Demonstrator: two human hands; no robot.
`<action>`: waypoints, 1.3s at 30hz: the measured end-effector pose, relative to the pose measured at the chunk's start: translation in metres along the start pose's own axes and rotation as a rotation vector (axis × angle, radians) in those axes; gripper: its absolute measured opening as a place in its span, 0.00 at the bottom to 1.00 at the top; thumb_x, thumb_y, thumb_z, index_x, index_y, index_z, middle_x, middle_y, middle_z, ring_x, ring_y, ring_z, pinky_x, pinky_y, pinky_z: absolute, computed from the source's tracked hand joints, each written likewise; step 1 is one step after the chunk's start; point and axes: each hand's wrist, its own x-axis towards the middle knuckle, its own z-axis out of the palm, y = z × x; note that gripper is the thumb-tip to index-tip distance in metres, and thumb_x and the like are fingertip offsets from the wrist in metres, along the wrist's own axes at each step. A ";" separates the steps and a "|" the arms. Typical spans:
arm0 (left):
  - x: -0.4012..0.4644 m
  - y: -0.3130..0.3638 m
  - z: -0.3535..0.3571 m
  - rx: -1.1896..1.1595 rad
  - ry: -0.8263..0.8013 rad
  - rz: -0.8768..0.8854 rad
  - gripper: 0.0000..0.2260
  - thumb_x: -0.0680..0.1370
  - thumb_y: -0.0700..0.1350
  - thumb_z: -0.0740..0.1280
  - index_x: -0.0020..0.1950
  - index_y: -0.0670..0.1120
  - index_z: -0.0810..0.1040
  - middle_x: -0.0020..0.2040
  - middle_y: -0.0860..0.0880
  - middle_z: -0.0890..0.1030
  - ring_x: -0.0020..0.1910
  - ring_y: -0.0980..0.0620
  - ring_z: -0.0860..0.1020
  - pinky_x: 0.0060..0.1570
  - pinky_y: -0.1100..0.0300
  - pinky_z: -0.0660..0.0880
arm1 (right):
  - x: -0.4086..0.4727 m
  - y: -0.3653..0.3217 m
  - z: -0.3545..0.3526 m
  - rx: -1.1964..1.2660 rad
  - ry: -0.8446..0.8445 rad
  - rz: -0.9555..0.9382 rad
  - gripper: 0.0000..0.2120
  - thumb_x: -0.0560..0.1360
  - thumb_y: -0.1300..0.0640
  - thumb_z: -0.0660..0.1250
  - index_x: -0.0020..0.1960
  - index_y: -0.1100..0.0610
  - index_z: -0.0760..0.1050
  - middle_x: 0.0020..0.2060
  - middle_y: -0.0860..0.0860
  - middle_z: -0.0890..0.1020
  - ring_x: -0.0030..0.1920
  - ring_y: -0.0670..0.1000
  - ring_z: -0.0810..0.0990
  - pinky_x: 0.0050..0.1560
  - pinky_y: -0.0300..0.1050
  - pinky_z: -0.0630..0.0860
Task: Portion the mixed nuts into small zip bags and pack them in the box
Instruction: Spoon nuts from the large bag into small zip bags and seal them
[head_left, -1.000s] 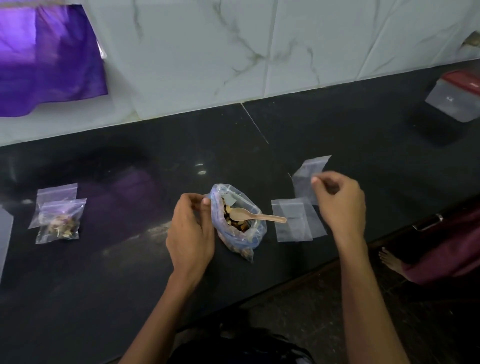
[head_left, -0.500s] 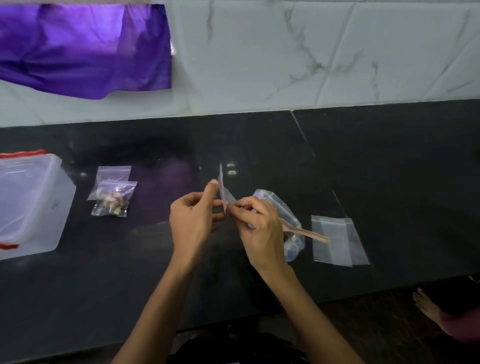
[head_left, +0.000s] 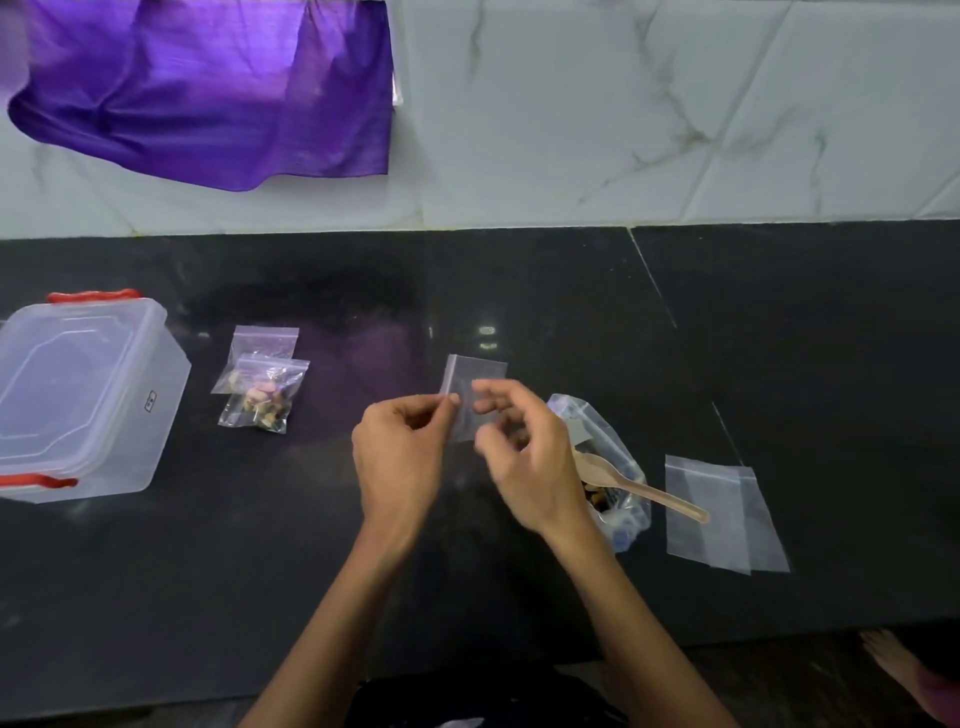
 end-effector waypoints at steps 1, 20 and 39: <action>-0.002 0.001 0.001 0.012 0.003 0.026 0.05 0.75 0.46 0.71 0.48 0.48 0.85 0.38 0.55 0.84 0.39 0.60 0.82 0.42 0.62 0.80 | 0.003 -0.006 -0.001 0.130 0.035 0.079 0.08 0.73 0.54 0.66 0.52 0.51 0.77 0.43 0.43 0.80 0.43 0.39 0.77 0.42 0.32 0.73; 0.000 0.010 -0.011 -0.183 -0.243 0.088 0.10 0.74 0.39 0.69 0.46 0.54 0.83 0.40 0.54 0.86 0.42 0.56 0.84 0.42 0.60 0.81 | 0.031 -0.011 -0.009 0.158 0.028 0.199 0.04 0.71 0.54 0.73 0.44 0.54 0.84 0.35 0.49 0.85 0.38 0.47 0.84 0.43 0.49 0.82; 0.001 -0.005 -0.012 0.172 -0.204 0.245 0.05 0.76 0.43 0.69 0.49 0.46 0.84 0.37 0.55 0.84 0.33 0.62 0.81 0.35 0.69 0.78 | 0.022 -0.007 -0.007 0.316 -0.202 0.387 0.04 0.74 0.61 0.70 0.42 0.58 0.82 0.34 0.54 0.84 0.35 0.47 0.83 0.37 0.39 0.79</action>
